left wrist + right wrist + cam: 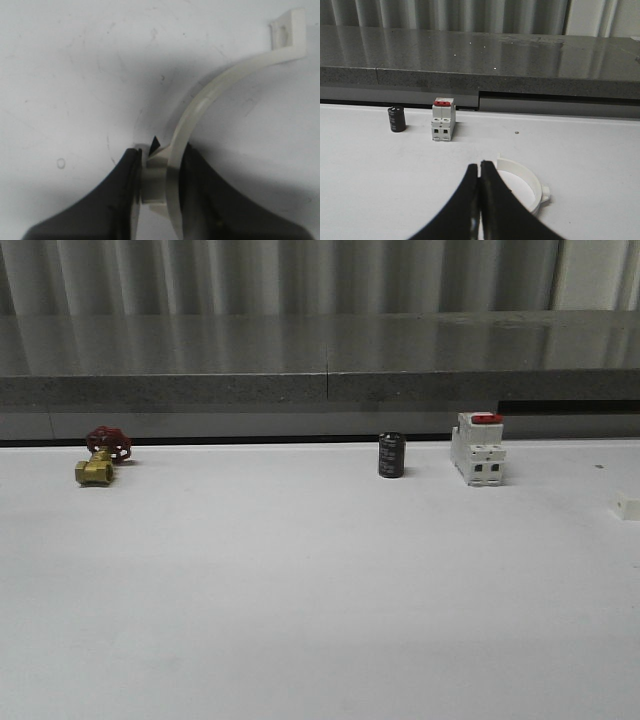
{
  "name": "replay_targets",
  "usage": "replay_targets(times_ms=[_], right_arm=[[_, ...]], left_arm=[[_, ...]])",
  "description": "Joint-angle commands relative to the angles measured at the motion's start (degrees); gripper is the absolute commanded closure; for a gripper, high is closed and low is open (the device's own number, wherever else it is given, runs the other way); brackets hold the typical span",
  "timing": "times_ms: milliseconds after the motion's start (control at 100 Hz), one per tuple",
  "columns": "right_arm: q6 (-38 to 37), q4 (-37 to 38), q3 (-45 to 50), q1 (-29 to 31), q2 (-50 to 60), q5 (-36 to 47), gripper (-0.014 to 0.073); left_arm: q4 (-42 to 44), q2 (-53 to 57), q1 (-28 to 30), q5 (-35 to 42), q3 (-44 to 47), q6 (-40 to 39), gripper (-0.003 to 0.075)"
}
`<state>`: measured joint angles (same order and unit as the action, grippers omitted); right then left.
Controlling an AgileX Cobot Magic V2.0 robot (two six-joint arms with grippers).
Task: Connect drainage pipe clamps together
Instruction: 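Close the left gripper on the end of the white clamp half, then lift and carry the clamp half forward, lower it onto the table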
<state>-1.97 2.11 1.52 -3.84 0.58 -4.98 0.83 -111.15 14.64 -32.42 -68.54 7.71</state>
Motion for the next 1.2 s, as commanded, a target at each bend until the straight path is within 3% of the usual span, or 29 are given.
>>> replay_targets(times_ms=[0,130,380,680,960,1190], right_arm=[[0.01,0.22,-0.92,0.36,0.84,4.98,0.0652],[0.01,0.22,-0.92,0.36,0.84,4.98,0.0652],[0.01,0.22,-0.92,0.36,0.84,4.98,0.0652],[0.01,0.22,-0.92,0.36,0.84,4.98,0.0652],[0.01,0.22,-0.92,0.36,0.84,4.98,0.0652],[0.01,0.22,-0.92,0.36,0.84,4.98,0.0652]], left_arm=[[-2.19,6.11,-2.12,-0.37,-1.46,0.06,0.0741],[-5.14,11.00,-7.04,-2.92,-1.46,-0.62,0.0741],[-4.45,14.57,-21.77,-6.80,-1.46,-11.76,0.0741],[-1.31,13.66,-37.79,-2.44,-1.36,-24.24,0.0741],[1.53,8.39,-44.69,0.92,-1.47,-32.74,0.0741],[2.22,4.23,-45.99,2.36,-1.47,-34.89,0.0741]])
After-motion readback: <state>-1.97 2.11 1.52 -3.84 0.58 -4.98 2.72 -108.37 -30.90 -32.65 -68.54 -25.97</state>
